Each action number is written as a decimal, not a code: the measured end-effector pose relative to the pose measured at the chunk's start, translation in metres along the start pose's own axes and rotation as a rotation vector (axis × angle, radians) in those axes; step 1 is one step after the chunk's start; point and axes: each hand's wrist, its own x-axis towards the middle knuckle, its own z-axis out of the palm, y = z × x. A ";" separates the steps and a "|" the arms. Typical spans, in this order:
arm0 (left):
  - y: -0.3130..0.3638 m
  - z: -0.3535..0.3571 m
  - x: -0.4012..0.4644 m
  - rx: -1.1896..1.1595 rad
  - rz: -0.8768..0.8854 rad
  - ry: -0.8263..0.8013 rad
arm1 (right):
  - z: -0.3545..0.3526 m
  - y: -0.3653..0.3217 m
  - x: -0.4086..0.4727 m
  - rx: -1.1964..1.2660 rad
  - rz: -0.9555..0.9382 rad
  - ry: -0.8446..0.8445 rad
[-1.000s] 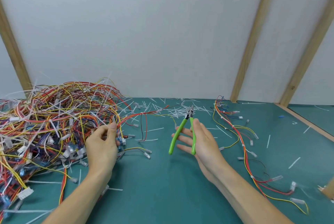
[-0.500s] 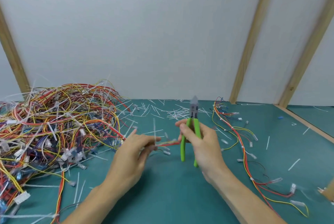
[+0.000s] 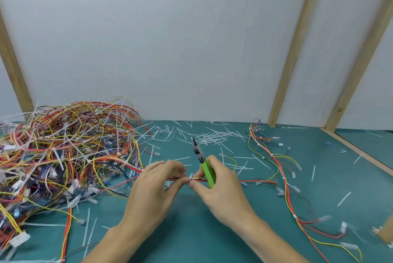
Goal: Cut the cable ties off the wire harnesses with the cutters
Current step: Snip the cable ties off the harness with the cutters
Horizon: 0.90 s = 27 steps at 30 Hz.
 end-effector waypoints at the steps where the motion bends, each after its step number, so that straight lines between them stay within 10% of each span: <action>1: 0.000 0.001 -0.001 -0.008 0.010 -0.003 | 0.000 0.001 0.000 0.042 -0.005 -0.001; 9: -0.007 -0.016 0.010 0.210 0.117 0.257 | -0.011 0.010 0.014 0.289 0.081 0.132; 17: -0.019 -0.028 0.014 -0.156 -0.450 0.443 | -0.031 0.031 0.026 0.364 0.131 0.437; 21: -0.028 -0.031 0.014 -0.251 -0.709 0.154 | -0.036 0.039 0.031 0.367 0.213 0.556; 27: -0.022 -0.025 0.007 0.146 -0.372 -0.335 | -0.051 0.052 0.036 0.322 0.238 0.725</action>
